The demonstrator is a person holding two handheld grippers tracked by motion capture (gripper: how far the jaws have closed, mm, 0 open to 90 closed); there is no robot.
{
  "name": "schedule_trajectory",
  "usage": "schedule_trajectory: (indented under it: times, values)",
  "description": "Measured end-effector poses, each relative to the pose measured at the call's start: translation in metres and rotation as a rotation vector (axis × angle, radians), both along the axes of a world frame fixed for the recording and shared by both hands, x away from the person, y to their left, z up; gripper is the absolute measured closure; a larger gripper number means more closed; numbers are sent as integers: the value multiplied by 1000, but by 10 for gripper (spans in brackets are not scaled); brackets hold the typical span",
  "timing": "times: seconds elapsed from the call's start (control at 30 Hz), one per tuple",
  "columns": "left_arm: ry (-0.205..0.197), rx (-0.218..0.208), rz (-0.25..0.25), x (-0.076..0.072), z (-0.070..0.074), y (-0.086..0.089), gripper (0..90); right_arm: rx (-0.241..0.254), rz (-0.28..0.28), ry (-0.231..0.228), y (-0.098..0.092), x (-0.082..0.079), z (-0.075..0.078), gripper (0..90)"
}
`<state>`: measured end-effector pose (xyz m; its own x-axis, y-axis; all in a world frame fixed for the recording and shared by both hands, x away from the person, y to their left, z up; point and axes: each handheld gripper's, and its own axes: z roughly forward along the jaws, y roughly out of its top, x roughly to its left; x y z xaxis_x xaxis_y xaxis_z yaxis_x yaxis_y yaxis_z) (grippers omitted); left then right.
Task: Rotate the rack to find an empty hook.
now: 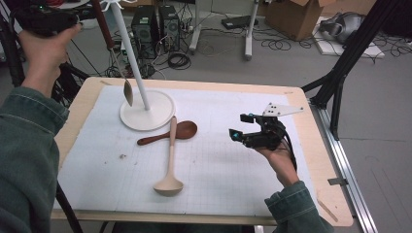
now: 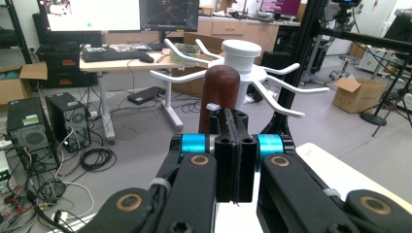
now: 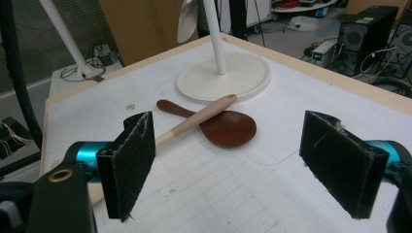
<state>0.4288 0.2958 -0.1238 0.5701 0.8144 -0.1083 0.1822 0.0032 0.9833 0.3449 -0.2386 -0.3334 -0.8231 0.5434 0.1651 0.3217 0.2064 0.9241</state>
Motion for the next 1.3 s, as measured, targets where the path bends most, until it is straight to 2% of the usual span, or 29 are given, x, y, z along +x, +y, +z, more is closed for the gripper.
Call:
schedule_trajectory:
  times: [0.13, 0.3, 0.43, 0.77, 1.03, 1.3]
  values:
    - [-11, 15, -21, -6, -1, 0, 894, -4, 0, 0, 1, 0, 0, 201]
    - [-12, 36, -33, -14, -10, 2, 868, -16, -2, -3, 4, -2, 1, 201]
    - [-1, 56, -62, -21, -23, 4, 829, -34, 0, 0, 8, -3, 0, 202]
    - [46, 139, -120, -44, -58, 3, 727, -68, 9, -8, 20, -4, -3, 201]
    - [59, 146, -147, -58, -81, 3, 639, -83, 11, -12, 28, -7, -3, 201]
    - [80, 145, -178, -66, -108, 0, 579, -103, 10, -8, 35, -4, -8, 201]
